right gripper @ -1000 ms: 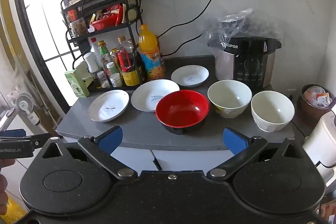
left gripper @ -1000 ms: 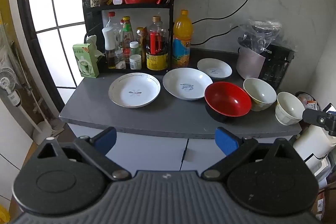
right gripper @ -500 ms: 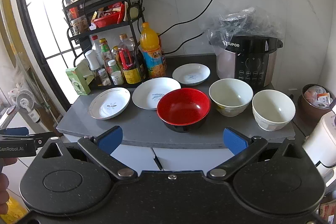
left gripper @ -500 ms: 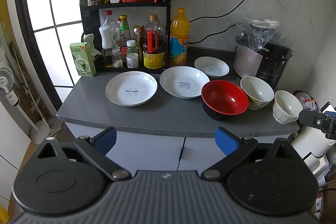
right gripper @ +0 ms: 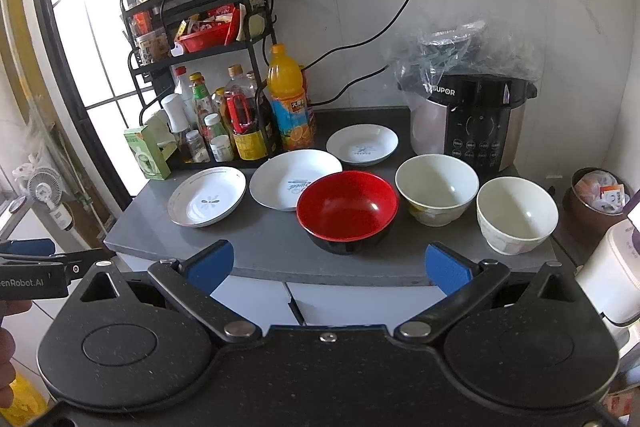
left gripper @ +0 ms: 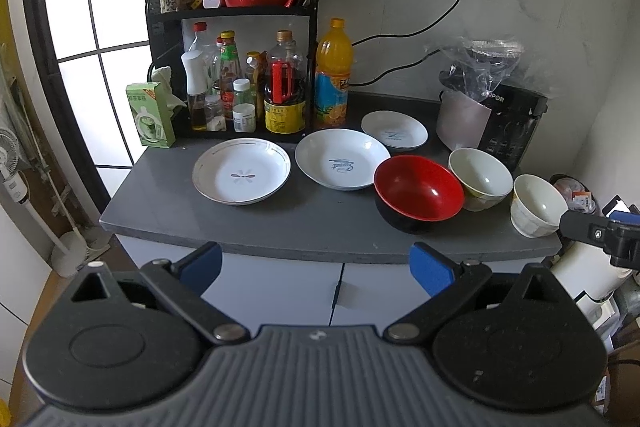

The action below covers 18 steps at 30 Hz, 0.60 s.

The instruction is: Organize plates and bowls

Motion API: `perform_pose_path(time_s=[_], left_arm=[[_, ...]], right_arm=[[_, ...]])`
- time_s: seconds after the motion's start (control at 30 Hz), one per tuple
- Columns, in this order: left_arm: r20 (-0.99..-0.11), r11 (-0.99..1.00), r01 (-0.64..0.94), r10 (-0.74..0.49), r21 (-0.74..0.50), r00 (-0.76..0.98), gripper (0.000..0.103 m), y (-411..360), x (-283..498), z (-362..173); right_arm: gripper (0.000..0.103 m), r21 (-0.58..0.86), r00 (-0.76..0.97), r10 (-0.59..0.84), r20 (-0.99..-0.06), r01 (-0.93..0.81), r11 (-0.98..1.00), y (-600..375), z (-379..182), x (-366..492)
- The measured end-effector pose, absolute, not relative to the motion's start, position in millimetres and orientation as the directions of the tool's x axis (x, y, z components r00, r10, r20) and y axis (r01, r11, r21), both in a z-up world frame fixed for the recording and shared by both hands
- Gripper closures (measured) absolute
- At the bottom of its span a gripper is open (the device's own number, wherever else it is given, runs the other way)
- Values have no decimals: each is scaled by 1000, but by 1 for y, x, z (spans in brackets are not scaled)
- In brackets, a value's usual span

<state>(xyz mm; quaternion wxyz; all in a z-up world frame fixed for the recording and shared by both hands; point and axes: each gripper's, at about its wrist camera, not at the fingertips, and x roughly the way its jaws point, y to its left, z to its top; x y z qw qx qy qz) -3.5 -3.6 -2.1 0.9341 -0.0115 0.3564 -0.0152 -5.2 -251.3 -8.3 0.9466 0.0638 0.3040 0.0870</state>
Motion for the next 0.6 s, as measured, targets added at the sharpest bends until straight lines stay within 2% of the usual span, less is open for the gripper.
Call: perform_pose_path(time_s=[0.6], left_arm=[[-649,998,29,-56,-52,759,4,0,-5,1]], right_arm=[[0,149,809,187,-557,-124,981,-245,-3,-5]])
